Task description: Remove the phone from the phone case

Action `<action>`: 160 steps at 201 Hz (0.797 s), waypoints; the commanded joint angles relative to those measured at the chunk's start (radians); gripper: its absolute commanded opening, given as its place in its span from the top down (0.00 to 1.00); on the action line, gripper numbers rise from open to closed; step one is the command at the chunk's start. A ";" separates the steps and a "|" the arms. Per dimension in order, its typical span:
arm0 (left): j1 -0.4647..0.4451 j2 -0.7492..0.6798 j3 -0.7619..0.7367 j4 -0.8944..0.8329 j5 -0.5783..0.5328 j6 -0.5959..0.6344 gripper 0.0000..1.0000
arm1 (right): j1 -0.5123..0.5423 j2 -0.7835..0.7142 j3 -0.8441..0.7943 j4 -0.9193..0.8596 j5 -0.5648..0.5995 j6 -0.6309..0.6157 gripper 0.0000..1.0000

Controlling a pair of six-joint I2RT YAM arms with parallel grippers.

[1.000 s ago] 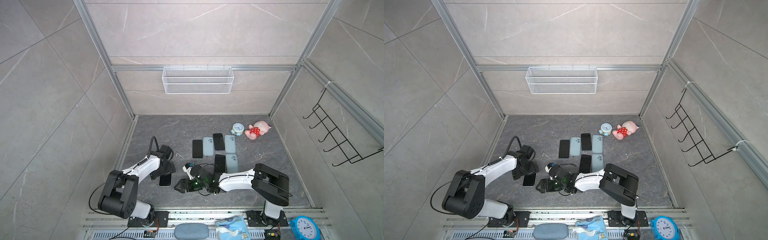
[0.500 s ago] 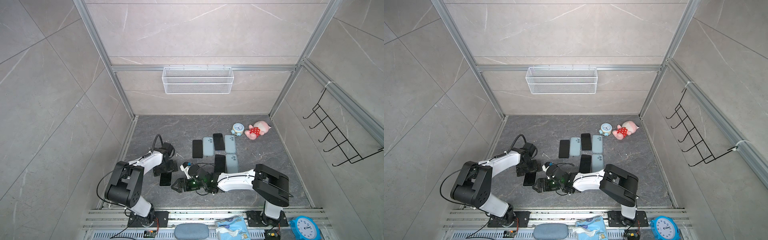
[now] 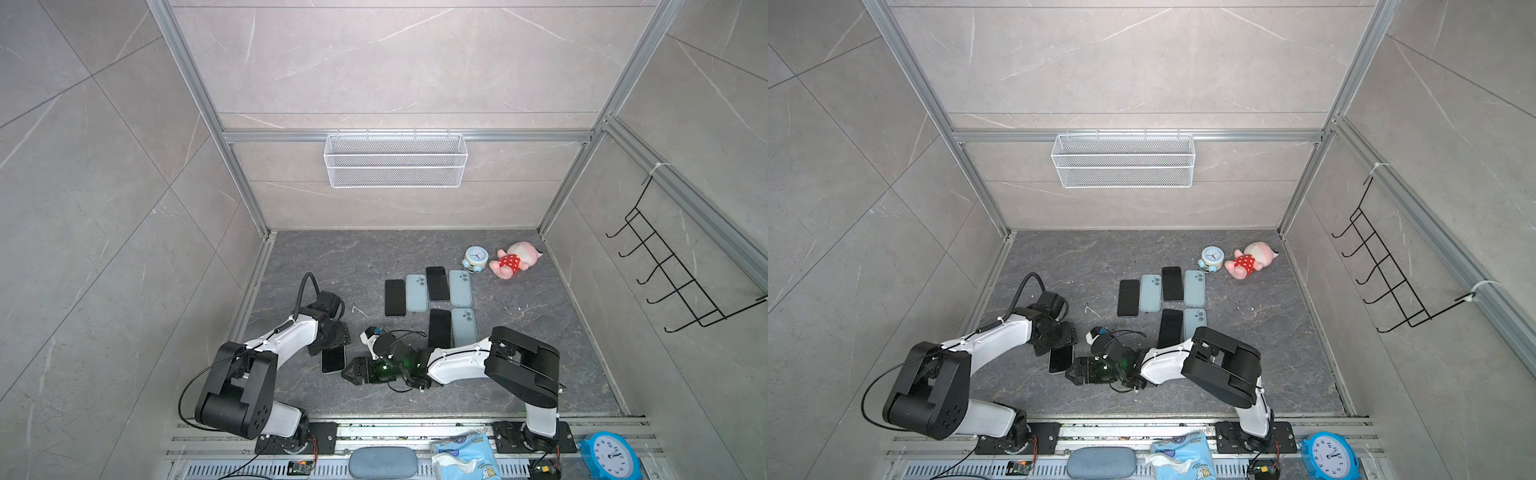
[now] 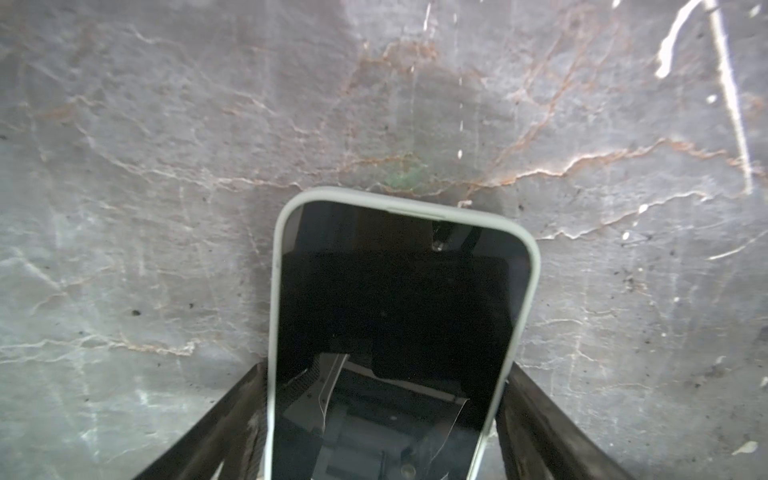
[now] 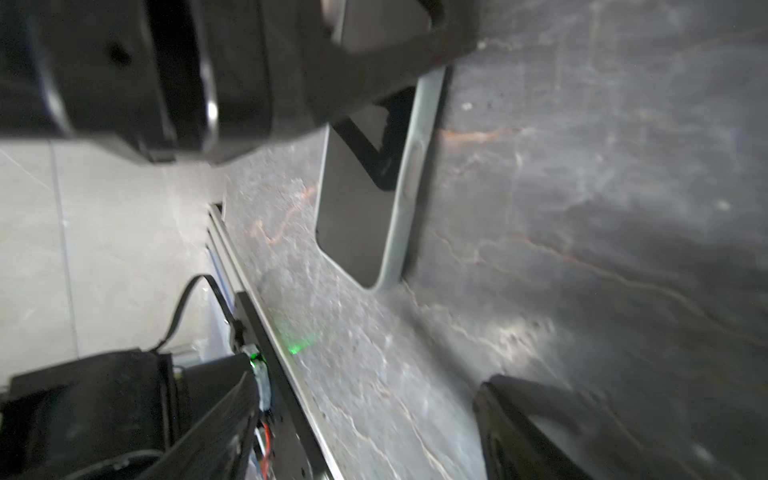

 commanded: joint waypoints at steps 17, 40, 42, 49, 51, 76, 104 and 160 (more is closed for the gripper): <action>0.008 -0.016 -0.117 0.066 0.277 -0.086 0.31 | -0.031 0.112 -0.007 0.188 -0.006 0.105 0.22; 0.009 -0.059 -0.134 0.068 0.299 -0.097 0.33 | -0.037 0.162 0.042 0.185 -0.027 0.104 0.35; 0.009 -0.063 -0.134 0.068 0.301 -0.096 0.33 | -0.037 0.163 0.045 0.181 -0.028 0.104 0.36; 0.008 -0.077 -0.138 0.068 0.306 -0.100 0.33 | -0.037 0.173 0.057 0.176 -0.032 0.104 0.40; 0.008 -0.082 -0.138 0.068 0.307 -0.100 0.34 | -0.038 0.175 0.059 0.175 -0.032 0.106 0.42; 0.009 -0.124 -0.149 0.070 0.320 -0.109 0.35 | -0.051 0.165 0.060 0.136 -0.014 0.103 0.64; 0.009 -0.194 -0.166 0.101 0.351 -0.125 0.34 | -0.102 0.053 -0.036 0.094 0.019 0.075 0.91; -0.013 -0.411 -0.242 0.576 0.497 -0.291 0.01 | -0.322 -0.388 -0.272 0.098 -0.169 -0.063 1.00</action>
